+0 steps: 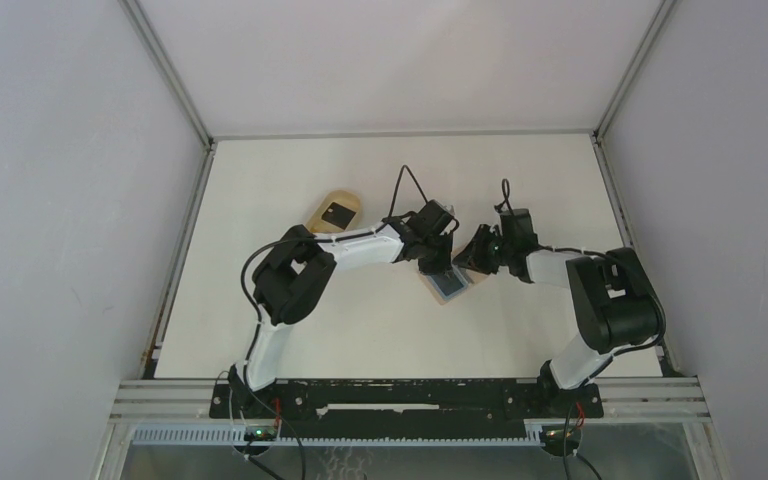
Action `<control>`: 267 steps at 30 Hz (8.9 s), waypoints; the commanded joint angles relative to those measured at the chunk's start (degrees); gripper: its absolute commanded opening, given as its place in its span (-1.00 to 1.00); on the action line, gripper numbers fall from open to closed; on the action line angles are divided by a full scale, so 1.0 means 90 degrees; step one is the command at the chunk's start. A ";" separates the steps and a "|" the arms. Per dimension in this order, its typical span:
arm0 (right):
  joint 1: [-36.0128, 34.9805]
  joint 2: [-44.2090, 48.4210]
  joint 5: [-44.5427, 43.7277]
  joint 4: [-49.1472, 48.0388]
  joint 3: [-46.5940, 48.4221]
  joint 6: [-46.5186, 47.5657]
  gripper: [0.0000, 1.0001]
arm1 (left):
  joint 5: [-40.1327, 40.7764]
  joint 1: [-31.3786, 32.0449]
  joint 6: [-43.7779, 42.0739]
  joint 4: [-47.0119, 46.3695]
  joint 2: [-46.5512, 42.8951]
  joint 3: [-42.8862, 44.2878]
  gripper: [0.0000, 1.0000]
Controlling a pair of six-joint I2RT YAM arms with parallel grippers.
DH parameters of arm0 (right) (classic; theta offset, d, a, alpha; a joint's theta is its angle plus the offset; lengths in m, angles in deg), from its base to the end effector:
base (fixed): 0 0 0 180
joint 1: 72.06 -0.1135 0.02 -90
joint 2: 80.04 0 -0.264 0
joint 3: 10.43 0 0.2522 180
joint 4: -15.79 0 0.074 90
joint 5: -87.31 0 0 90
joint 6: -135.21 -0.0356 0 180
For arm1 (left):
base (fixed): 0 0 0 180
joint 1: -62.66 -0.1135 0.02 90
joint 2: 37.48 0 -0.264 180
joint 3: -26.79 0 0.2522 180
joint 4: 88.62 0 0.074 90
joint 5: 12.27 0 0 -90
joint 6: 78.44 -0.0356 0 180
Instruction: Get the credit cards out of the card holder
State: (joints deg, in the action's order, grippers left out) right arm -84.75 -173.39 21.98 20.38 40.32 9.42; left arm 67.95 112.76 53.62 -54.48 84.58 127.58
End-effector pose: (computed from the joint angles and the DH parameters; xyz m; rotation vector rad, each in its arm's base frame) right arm 0.2829 0.0789 0.1283 0.2888 2.4771 0.8954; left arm 0.2886 -0.3545 0.1559 0.2647 2.7261 -0.7765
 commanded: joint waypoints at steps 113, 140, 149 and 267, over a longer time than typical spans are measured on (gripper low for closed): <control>-0.2331 -0.0556 -0.4425 0.3880 0.1056 -0.4060 0.13 | -0.0014 -0.0130 0.0144 -0.0241 -0.0370 -0.1244 -1.00; -0.2335 0.0732 -0.6952 0.2451 0.0021 -0.5881 0.35 | -0.0366 -0.0789 0.0754 -0.1943 -0.0906 -0.3441 -1.00; -0.2059 0.2444 -0.5512 0.0352 0.0046 -0.2229 0.32 | -0.0084 -0.0760 0.0669 -0.1803 -0.1177 -0.3487 -1.00; -0.3693 0.1001 -0.6061 0.2507 0.1231 0.2290 -0.07 | -0.0170 -0.0773 0.0609 -0.1711 -0.1063 -0.3393 -1.00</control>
State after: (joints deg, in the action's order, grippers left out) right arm -118.47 -163.70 -34.00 43.64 49.59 30.68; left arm 63.71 105.77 62.12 -79.06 72.64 99.38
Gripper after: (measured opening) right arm 0.466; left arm 0.003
